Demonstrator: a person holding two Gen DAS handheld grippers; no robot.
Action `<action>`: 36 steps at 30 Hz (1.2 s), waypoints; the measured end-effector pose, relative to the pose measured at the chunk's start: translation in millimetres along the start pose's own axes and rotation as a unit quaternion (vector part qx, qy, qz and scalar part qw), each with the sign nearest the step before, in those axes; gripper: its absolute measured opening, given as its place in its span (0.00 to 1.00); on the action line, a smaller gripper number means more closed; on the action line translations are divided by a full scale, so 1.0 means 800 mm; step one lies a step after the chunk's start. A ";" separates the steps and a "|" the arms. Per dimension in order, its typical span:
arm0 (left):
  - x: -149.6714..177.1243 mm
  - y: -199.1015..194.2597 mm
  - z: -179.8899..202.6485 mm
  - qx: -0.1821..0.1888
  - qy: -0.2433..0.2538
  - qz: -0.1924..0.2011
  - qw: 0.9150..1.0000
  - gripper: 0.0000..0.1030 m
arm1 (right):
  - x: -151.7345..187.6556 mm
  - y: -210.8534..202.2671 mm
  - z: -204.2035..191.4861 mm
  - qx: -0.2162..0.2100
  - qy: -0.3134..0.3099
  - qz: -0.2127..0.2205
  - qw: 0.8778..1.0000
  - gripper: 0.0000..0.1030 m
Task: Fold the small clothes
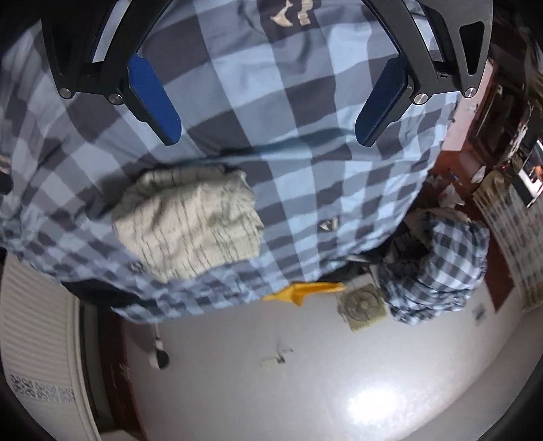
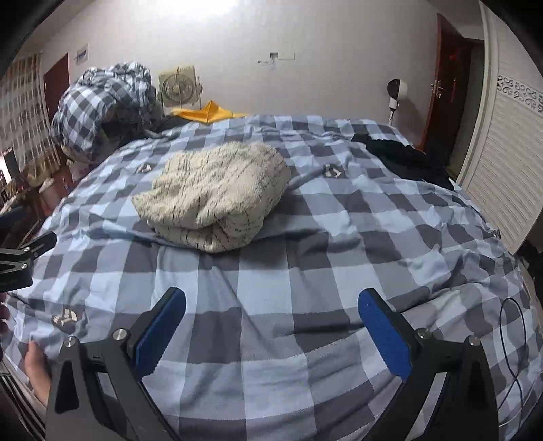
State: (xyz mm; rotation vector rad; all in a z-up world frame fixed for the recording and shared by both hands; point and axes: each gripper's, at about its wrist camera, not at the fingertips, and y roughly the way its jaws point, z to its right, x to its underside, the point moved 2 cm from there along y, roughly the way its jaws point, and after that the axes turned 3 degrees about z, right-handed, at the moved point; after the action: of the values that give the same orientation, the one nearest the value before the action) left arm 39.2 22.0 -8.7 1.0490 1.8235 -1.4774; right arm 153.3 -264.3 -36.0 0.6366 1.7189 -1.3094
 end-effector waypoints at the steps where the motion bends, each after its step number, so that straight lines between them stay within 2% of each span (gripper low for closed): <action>1: 0.000 -0.001 0.000 -0.003 -0.003 0.003 1.000 1.00 | 0.000 -0.003 0.001 -0.001 0.001 0.003 1.000 0.97; 4: 0.001 0.001 0.002 0.010 -0.009 -0.008 1.000 1.00 | 0.000 -0.005 0.000 -0.008 -0.001 0.007 1.000 0.97; 7: 0.002 0.007 0.005 0.004 0.014 -0.034 0.999 1.00 | 0.001 -0.003 -0.006 -0.013 -0.011 0.004 1.000 0.97; 10: -0.001 0.004 0.007 0.009 0.025 -0.032 0.999 1.00 | 0.003 0.000 -0.014 -0.015 -0.022 -0.002 1.000 0.97; 13: -0.002 0.004 0.005 0.026 0.015 -0.039 0.999 1.00 | 0.003 -0.001 -0.020 -0.013 -0.030 -0.001 0.999 0.97; 20: 0.002 0.006 0.008 0.016 0.011 -0.040 0.999 1.00 | 0.005 -0.004 -0.022 -0.008 -0.029 -0.002 1.000 0.97; 28: -0.001 0.009 0.002 0.048 -0.006 -0.059 0.997 1.00 | 0.005 -0.006 -0.020 -0.008 -0.029 -0.003 1.000 0.97; 36: 0.004 0.016 0.015 0.033 0.039 -0.078 0.996 1.00 | 0.004 -0.002 -0.020 -0.010 -0.037 -0.007 0.999 0.97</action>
State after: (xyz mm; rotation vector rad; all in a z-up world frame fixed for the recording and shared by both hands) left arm 47.8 12.5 -21.2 1.0287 1.9626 -1.6173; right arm 145.2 -250.2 -36.3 0.5588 1.6773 -1.3072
